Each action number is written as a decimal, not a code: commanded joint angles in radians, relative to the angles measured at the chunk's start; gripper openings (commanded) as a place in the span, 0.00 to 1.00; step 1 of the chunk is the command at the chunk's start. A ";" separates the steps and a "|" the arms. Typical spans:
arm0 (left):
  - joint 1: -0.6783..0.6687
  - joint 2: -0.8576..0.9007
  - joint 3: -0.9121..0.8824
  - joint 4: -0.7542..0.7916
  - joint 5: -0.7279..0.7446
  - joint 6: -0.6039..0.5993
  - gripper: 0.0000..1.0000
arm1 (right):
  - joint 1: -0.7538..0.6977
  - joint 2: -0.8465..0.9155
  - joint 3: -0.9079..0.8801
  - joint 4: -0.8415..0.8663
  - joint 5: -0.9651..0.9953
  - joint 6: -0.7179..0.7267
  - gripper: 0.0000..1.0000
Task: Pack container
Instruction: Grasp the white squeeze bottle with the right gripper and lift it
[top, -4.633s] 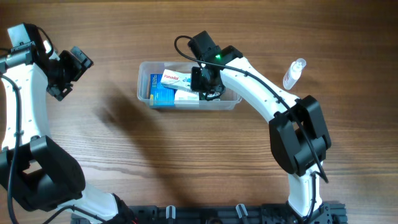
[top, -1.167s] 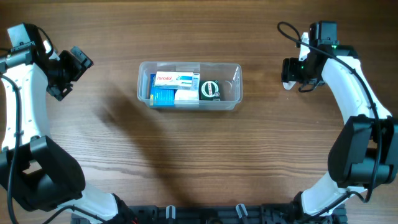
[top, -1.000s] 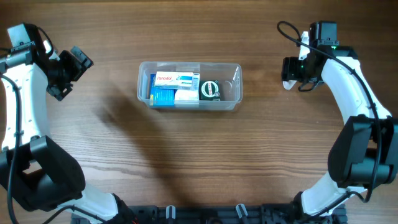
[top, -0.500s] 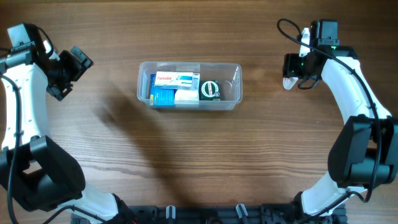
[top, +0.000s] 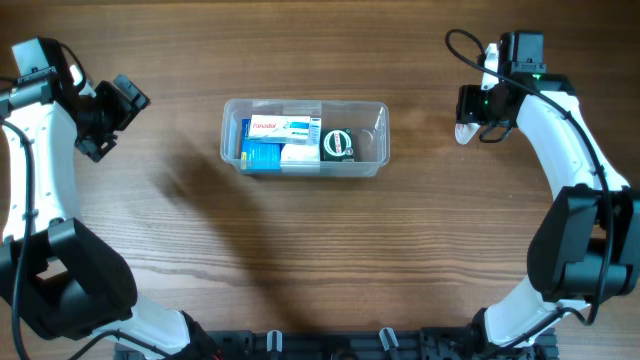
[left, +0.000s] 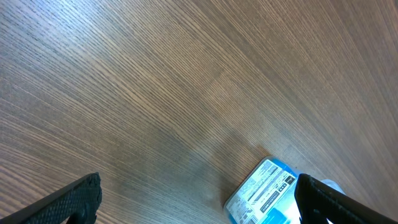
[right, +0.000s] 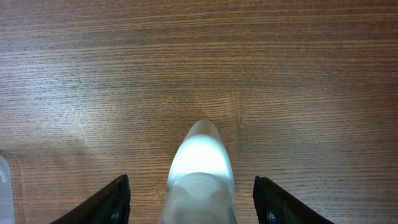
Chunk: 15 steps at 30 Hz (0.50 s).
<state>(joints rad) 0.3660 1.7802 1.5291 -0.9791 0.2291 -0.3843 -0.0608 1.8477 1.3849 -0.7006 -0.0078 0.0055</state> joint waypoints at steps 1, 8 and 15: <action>0.003 -0.015 0.016 0.003 -0.006 -0.013 1.00 | 0.002 0.029 -0.006 0.006 -0.016 0.006 0.63; 0.003 -0.015 0.016 0.003 -0.006 -0.013 1.00 | 0.002 0.058 -0.006 0.008 -0.015 0.021 0.45; 0.003 -0.015 0.016 0.003 -0.006 -0.013 1.00 | 0.002 0.058 -0.006 0.005 0.014 0.021 0.33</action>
<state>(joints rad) 0.3660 1.7802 1.5291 -0.9791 0.2291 -0.3843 -0.0608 1.8961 1.3842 -0.6979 0.0025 0.0246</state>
